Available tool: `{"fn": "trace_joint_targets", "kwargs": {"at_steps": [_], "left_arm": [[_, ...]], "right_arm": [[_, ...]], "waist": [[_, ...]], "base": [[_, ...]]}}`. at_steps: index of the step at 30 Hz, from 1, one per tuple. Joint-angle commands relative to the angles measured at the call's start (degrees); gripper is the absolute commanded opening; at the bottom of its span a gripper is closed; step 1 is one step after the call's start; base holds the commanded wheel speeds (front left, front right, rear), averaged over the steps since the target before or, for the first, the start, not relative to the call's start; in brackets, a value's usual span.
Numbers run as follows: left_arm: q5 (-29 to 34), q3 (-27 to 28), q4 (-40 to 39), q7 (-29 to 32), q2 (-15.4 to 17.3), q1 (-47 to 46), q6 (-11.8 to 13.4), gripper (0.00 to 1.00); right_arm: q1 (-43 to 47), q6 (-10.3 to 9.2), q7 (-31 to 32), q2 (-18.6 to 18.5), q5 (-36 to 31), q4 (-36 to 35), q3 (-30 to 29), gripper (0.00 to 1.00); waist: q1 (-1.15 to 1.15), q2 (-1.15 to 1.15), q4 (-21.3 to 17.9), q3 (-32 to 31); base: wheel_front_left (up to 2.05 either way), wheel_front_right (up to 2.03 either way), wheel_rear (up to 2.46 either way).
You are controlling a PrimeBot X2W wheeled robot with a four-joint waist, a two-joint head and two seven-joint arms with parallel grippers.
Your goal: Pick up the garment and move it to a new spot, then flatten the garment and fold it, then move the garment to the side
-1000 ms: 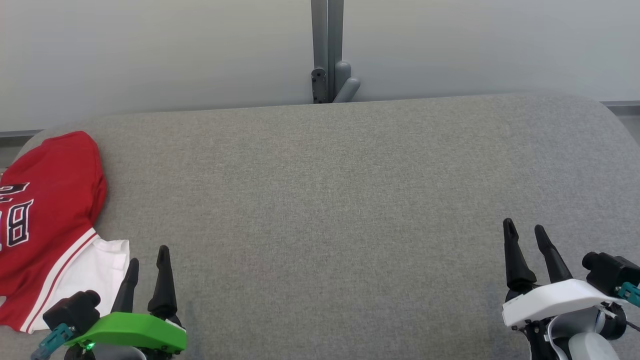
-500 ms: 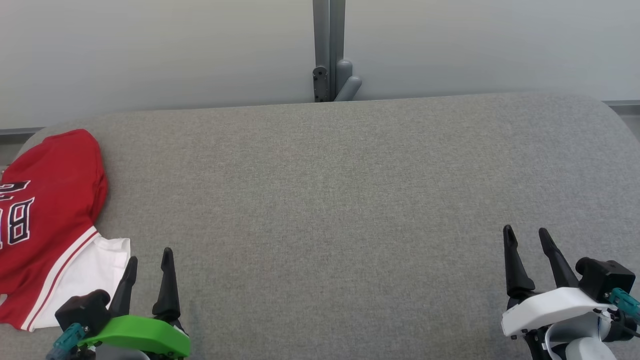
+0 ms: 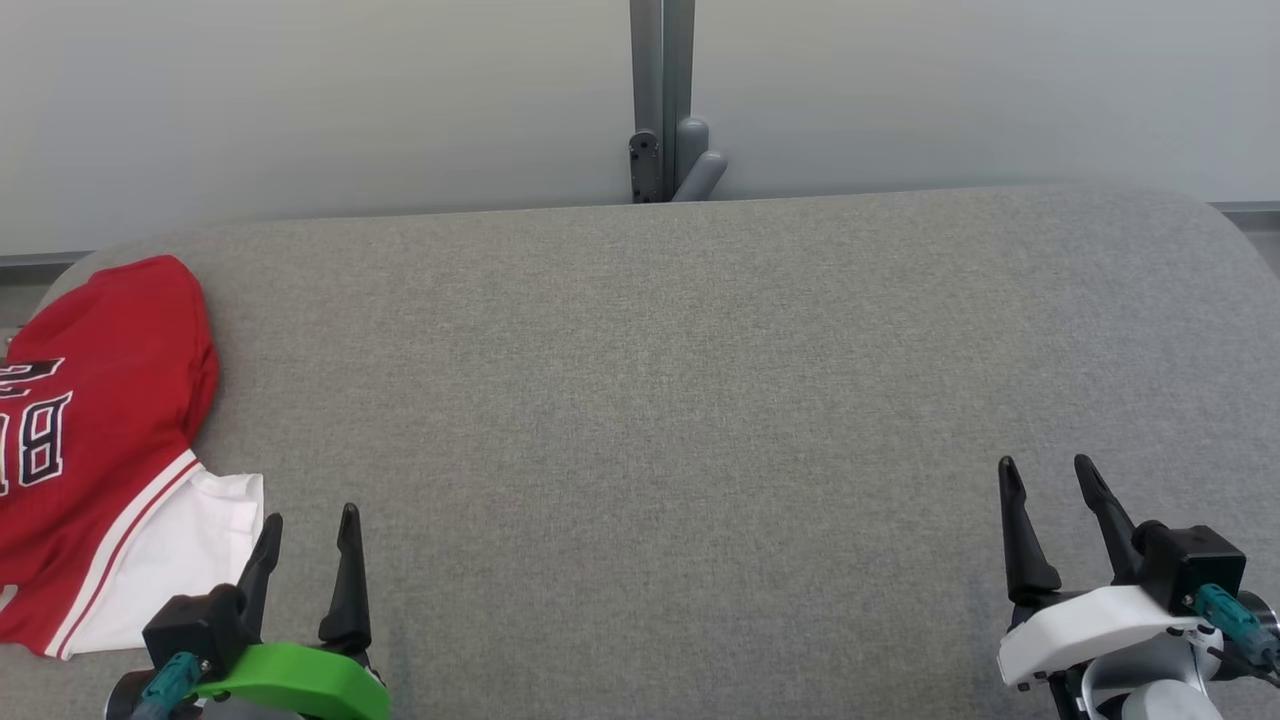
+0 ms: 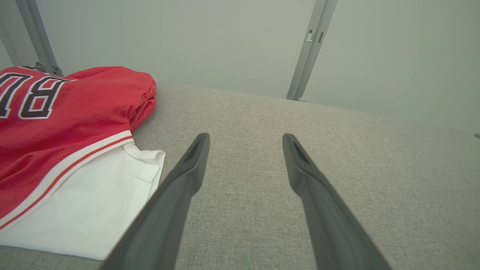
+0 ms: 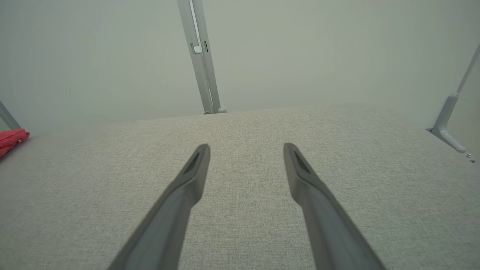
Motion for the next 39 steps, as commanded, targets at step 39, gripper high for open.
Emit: {"fn": "trace_joint_targets", "kwargs": {"at_steps": [39], "left_arm": [[12.9, 1.5, 3.1, -3.9, -1.0, 0.4, -1.3, 1.0]], "right_arm": [[2.2, 0.02, -4.0, -0.8, -10.8, 0.2, 0.9, 1.0]], "waist": [[0.0, 0.0, -0.1, -0.2]], "base": [[0.0, 0.0, 0.0]]}}
